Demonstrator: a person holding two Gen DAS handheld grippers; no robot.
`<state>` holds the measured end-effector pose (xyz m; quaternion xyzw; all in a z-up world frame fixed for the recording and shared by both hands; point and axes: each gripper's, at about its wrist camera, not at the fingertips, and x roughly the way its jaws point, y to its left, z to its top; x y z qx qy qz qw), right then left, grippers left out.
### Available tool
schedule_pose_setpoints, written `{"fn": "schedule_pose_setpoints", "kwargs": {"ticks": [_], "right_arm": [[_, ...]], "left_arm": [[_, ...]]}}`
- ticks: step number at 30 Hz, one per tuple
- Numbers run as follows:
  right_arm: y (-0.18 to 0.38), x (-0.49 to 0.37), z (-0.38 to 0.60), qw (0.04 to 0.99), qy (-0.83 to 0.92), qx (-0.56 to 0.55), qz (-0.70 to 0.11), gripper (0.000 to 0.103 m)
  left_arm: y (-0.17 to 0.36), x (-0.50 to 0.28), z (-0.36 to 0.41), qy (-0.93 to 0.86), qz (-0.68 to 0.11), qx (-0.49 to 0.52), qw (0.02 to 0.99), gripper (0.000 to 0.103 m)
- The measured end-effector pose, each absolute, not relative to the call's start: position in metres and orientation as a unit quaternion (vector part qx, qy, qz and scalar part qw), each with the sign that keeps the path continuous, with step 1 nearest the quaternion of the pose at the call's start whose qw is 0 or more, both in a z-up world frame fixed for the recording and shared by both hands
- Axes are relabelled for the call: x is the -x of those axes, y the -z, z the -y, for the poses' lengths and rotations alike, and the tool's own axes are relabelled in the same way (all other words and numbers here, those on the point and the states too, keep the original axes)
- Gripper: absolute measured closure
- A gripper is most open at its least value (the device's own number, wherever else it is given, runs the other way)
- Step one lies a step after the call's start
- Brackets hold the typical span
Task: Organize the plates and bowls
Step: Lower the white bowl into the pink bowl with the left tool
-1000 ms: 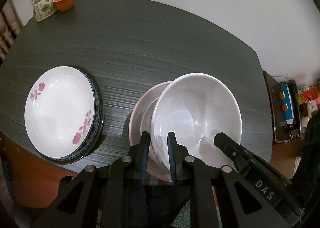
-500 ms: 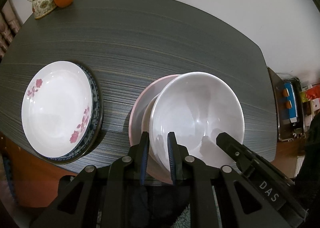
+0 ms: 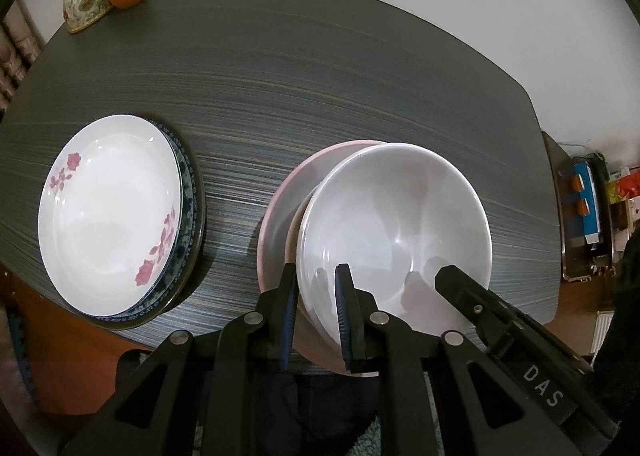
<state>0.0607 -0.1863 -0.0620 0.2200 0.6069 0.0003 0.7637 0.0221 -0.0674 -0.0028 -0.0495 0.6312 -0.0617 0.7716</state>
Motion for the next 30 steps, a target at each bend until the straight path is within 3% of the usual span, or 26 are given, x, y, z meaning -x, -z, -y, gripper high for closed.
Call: {"fn": "schedule_pose_setpoints", "kwargs": {"ticks": [18, 30], "right_arm": [[0.0644, -0.061, 0.1897, 0.762, -0.001, -0.222, -0.608, 0.085], [0.0642, -0.0614, 0.1883, 0.763, -0.001, -0.22, -0.608, 0.084]], "left_arm": [[0.0046, -0.0217, 0.071, 0.061, -0.626, 0.039, 0.776, 0.087], [0.0071, -0.0212, 0.072, 0.068, -0.624, 0.038, 0.778, 0.079]]}}
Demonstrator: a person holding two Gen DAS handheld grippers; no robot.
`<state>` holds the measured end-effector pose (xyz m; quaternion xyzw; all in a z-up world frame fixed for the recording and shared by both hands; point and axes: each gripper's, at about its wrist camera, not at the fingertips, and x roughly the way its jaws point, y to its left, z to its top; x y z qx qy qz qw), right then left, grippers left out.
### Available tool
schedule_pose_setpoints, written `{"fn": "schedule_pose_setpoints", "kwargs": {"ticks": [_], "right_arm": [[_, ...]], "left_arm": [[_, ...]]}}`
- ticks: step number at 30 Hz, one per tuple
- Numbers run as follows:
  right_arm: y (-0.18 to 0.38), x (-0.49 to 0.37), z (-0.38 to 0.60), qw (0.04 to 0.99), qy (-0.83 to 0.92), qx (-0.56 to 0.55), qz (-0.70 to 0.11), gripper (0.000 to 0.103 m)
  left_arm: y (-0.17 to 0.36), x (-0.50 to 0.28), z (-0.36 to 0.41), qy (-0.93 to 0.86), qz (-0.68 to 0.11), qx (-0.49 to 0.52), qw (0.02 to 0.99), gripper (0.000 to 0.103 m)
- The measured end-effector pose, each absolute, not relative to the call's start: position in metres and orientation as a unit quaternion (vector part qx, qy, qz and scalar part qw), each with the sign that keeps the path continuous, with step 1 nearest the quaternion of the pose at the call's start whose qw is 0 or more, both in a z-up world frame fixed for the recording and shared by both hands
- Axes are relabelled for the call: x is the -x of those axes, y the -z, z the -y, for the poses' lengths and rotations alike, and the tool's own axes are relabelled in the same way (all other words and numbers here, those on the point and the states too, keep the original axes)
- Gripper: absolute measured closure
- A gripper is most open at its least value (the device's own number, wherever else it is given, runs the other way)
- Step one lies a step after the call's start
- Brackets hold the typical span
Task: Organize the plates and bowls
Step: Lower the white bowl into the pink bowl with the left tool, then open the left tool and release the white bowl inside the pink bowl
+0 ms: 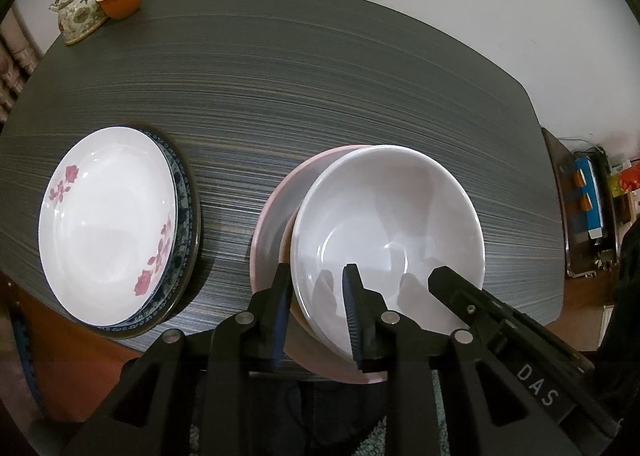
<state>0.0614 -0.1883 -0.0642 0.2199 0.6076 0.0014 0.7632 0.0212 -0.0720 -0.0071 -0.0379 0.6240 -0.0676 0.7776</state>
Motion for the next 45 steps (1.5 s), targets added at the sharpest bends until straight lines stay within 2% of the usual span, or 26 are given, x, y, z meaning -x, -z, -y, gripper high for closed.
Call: {"fn": "schedule_pose_setpoints", "kwargs": {"ticks": [3, 13, 36, 45], "right_arm": [[0.064, -0.061, 0.187, 0.763, 0.0, -0.219, -0.608, 0.084], [0.066, -0.061, 0.188, 0.762, 0.0, -0.224, -0.608, 0.084], [0.064, -0.059, 0.179, 0.771, 0.004, -0.198, -0.605, 0.084], [0.049, -0.054, 0.179, 0.81, 0.001, -0.187, -0.556, 0.083]], "left_arm": [[0.007, -0.021, 0.071, 0.066, -0.623, 0.037, 0.779, 0.075], [0.006, -0.021, 0.067, 0.075, -0.618, 0.041, 0.781, 0.069], [-0.015, -0.011, 0.05, 0.079, -0.548, 0.024, 0.832, 0.034], [-0.019, -0.003, 0.05, 0.061, -0.521, 0.008, 0.851, 0.034]]}}
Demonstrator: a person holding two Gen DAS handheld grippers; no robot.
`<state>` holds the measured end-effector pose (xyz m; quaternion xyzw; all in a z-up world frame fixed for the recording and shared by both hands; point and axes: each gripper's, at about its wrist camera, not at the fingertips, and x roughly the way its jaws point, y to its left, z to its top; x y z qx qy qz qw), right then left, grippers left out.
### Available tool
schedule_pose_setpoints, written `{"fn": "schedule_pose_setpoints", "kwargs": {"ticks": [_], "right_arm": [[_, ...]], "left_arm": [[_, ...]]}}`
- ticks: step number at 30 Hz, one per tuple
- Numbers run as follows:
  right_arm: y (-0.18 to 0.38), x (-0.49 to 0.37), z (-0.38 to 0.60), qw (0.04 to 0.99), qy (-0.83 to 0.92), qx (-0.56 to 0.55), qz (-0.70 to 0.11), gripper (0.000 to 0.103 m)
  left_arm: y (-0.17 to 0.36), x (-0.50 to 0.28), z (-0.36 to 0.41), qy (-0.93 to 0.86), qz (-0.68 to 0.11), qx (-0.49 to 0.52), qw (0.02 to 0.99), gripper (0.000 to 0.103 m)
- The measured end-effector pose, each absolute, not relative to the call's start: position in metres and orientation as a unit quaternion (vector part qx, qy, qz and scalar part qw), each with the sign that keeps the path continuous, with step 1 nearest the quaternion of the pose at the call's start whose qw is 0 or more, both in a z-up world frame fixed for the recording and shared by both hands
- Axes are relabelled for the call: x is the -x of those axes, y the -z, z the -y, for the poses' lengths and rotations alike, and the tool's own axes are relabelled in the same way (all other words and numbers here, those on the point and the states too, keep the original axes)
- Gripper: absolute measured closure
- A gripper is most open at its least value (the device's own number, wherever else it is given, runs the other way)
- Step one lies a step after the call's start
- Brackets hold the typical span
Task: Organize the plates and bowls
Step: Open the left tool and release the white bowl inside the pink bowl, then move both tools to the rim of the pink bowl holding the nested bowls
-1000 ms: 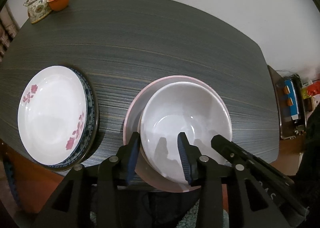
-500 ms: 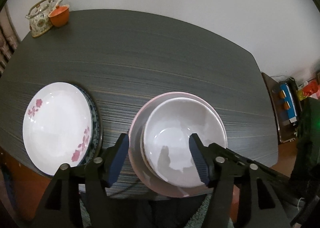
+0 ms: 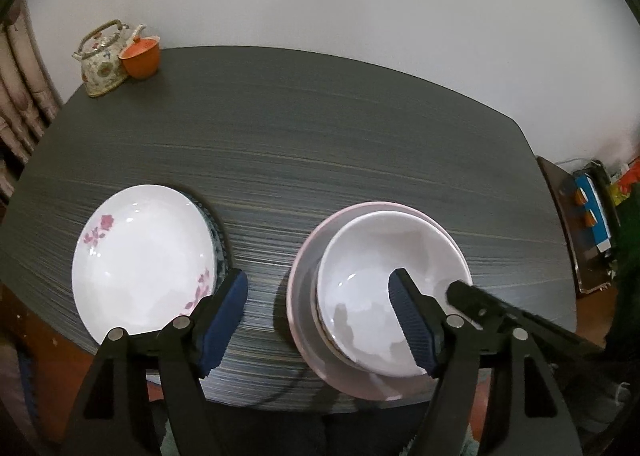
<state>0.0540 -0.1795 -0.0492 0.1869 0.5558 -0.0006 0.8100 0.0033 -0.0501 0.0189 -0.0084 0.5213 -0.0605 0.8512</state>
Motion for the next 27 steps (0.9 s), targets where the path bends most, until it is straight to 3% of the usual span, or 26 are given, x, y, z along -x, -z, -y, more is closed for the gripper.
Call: {"fn": "schedule_pose_setpoints", "kwargs": {"ticks": [2, 7, 10, 14, 27], "right_arm": [[0.043, -0.052, 0.177, 0.826, -0.005, -0.174, -0.537, 0.074], [0.033, -0.051, 0.178, 0.845, -0.02, -0.164, -0.508, 0.066], [0.029, -0.05, 0.18, 0.851, -0.026, -0.16, -0.5, 0.066], [0.027, -0.046, 0.183, 0.855, -0.038, -0.149, -0.495, 0.065], [0.025, -0.037, 0.196, 0.852, -0.076, -0.15, -0.496, 0.065]], "left_arm": [[-0.019, -0.002, 0.049, 0.058, -0.519, 0.007, 0.853, 0.034], [-0.017, -0.001, 0.044, 0.058, -0.521, 0.022, 0.852, 0.031], [-0.018, -0.001, 0.038, 0.06, -0.512, 0.032, 0.856, 0.03], [-0.019, 0.0, 0.034, 0.05, -0.502, 0.021, 0.863, 0.02], [-0.011, 0.018, 0.016, 0.072, -0.487, 0.025, 0.87, 0.02]]}}
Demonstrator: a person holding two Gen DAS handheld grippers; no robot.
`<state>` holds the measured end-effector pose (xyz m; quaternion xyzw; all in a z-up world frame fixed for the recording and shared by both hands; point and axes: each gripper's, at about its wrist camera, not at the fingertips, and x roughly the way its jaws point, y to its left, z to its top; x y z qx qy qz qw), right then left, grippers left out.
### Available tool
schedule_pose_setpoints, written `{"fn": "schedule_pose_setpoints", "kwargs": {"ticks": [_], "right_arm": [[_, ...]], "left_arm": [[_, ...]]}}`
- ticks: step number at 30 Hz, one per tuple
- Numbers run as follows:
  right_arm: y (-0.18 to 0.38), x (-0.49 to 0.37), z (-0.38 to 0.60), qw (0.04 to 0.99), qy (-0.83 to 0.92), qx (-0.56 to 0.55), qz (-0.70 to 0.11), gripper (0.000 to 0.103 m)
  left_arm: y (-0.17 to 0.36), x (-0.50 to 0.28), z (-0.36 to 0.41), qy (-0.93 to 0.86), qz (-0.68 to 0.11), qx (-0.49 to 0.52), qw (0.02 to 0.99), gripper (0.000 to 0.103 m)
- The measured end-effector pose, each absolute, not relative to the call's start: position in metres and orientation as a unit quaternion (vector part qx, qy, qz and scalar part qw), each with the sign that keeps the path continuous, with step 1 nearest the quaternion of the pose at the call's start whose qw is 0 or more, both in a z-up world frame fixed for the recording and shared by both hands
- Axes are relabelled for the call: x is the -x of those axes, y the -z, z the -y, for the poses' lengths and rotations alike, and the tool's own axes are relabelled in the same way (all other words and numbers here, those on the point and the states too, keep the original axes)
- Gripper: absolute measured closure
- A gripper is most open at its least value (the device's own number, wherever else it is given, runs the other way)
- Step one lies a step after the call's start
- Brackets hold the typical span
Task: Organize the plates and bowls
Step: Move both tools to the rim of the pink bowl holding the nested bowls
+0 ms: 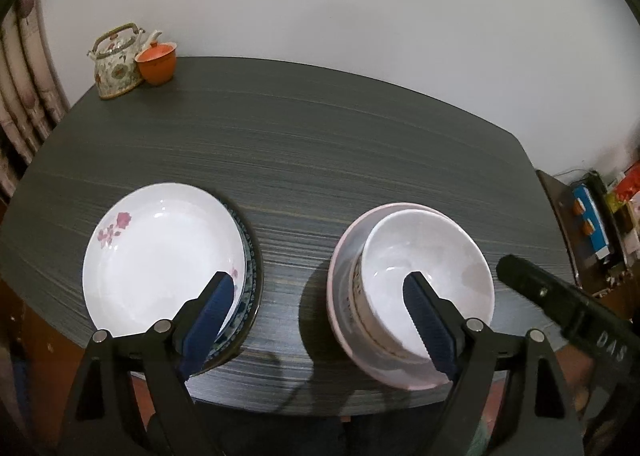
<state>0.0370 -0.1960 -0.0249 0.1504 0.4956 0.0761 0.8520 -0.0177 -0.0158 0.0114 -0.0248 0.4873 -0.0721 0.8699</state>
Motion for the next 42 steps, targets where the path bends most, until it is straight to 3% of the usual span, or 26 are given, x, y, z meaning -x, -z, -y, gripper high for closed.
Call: {"fn": "schedule_pose_setpoints", "kwargs": {"ticks": [3, 7, 37, 42], "right_arm": [[0.026, -0.039, 0.199, 0.85, -0.074, -0.157, -0.497, 0.065], [0.026, -0.036, 0.206, 0.848, -0.083, -0.172, -0.495, 0.054], [0.067, -0.041, 0.23, 0.764, 0.017, -0.224, -0.605, 0.053], [0.068, -0.042, 0.231, 0.762, 0.019, -0.226, -0.607, 0.053]], "left_arm": [[-0.009, 0.021, 0.006, 0.074, -0.487, 0.038, 0.869, 0.019], [-0.005, 0.021, -0.005, 0.074, -0.499, 0.054, 0.862, 0.02], [0.01, -0.015, -0.021, 0.06, -0.612, 0.167, 0.771, 0.019], [0.017, -0.021, -0.02, 0.051, -0.625, 0.18, 0.758, 0.024]]}}
